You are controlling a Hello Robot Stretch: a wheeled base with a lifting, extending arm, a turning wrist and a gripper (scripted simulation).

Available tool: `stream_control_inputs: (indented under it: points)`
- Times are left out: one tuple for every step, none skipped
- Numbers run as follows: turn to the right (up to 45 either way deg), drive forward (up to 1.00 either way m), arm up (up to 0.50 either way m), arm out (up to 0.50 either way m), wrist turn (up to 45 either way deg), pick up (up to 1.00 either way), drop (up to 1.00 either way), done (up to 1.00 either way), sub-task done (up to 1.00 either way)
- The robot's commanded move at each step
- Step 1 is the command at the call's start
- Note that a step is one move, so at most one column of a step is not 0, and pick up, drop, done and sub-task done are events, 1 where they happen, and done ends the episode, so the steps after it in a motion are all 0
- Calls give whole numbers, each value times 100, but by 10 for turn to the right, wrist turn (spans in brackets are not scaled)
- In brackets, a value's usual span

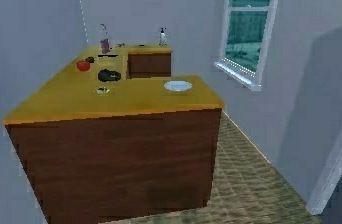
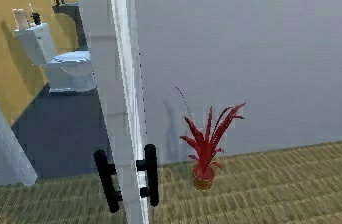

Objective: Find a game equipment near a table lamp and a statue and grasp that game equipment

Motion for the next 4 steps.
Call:
stream_control_inputs:
  points:
    - [0,10,0,0,0,0,0,0,0]
    - [-90,0,0,0,0,0,0,0,0]
    - [0,30,0,0,0,0,0,0,0]
    - [450,0,0,0,0,0,0,0,0]
